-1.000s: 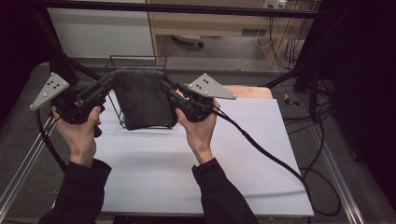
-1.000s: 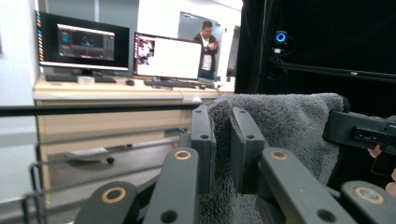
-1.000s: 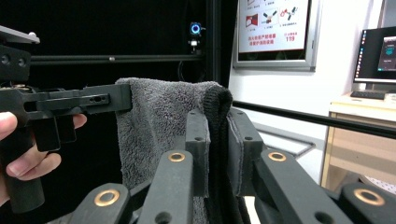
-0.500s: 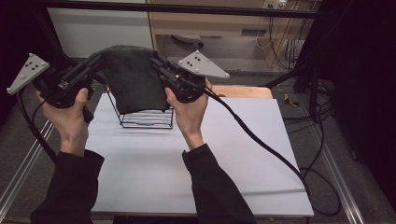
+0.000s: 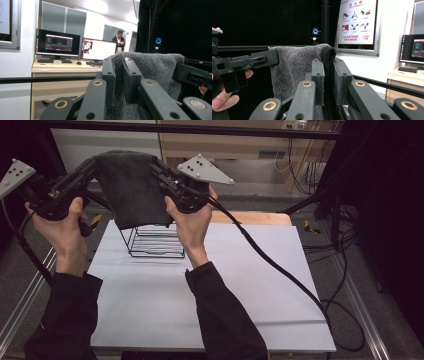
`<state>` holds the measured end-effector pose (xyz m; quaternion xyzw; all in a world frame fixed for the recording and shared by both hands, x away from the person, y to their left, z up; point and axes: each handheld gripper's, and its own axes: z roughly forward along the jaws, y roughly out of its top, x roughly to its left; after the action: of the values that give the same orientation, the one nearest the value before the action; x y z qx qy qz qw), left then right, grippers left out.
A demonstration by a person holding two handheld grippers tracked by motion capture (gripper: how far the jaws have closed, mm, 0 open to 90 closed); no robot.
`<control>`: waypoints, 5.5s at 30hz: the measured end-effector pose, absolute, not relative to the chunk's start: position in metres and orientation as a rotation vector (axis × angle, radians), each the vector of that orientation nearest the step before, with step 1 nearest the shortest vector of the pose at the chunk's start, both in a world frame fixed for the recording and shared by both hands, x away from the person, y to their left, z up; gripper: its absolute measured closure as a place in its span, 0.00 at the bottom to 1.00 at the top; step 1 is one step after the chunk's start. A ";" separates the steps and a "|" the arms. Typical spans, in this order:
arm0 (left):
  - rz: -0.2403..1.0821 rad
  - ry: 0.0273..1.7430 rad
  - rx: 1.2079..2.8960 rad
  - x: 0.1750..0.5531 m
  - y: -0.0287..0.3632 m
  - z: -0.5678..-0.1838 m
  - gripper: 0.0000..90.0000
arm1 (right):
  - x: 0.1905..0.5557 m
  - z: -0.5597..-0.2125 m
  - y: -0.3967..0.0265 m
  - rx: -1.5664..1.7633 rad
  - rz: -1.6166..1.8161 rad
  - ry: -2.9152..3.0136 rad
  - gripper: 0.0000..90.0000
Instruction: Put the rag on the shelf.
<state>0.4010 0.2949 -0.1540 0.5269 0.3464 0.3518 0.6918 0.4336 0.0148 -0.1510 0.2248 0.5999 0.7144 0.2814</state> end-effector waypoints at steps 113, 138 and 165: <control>0.758 0.839 1.409 0.478 0.318 -0.207 0.90 | 0.516 -0.204 0.027 0.699 1.750 1.851 0.90; 0.747 0.839 1.485 0.450 0.322 -0.229 0.89 | 0.497 -0.212 0.024 0.601 1.687 2.002 0.90; 0.643 0.975 1.645 0.447 0.325 -0.201 0.91 | 0.488 -0.227 0.025 0.526 1.612 2.143 0.89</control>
<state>0.4466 0.3249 -0.2014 0.6898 0.4091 0.2698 0.5329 0.4877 0.0247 -0.2270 0.1886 0.7679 0.5777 0.2028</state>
